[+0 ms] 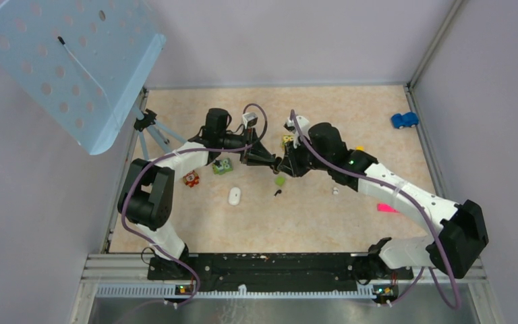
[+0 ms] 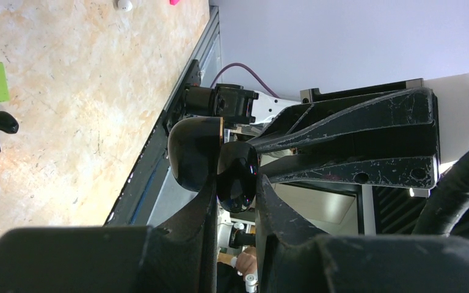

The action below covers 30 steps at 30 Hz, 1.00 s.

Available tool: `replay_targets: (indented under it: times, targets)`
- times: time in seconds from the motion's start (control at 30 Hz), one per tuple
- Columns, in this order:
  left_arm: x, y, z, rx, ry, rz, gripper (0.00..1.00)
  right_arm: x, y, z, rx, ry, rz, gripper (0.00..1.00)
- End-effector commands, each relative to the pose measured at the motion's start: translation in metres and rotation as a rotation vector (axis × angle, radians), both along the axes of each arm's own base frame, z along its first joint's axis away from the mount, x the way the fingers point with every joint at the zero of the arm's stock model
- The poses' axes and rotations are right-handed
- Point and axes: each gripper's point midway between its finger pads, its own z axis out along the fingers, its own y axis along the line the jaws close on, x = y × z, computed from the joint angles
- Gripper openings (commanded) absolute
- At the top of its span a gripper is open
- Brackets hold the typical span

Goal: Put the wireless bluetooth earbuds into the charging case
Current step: Adjust the left earbud in the left side groove of the charging case.

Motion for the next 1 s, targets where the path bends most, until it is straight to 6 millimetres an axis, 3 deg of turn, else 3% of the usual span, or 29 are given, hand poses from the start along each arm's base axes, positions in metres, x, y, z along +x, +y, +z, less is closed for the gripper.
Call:
replay_targets:
  times: [0.0,0.27,0.63,0.97]
  targets:
    - [-0.010,0.001,0.018,-0.043,-0.065,-0.042,0.00,0.005,0.006,0.015,-0.019,-0.092,0.087,0.00]
    - [-0.014,0.002,0.021,-0.055,-0.069,-0.073,0.00,-0.001,-0.003,0.000,-0.126,-0.204,0.211,0.00]
    - [-0.017,0.003,0.027,-0.061,-0.066,-0.096,0.00,-0.008,0.003,0.006,-0.090,-0.286,0.296,0.00]
    - [-0.015,0.003,0.024,-0.054,-0.071,-0.090,0.00,-0.007,-0.007,0.015,-0.072,-0.265,0.207,0.00]
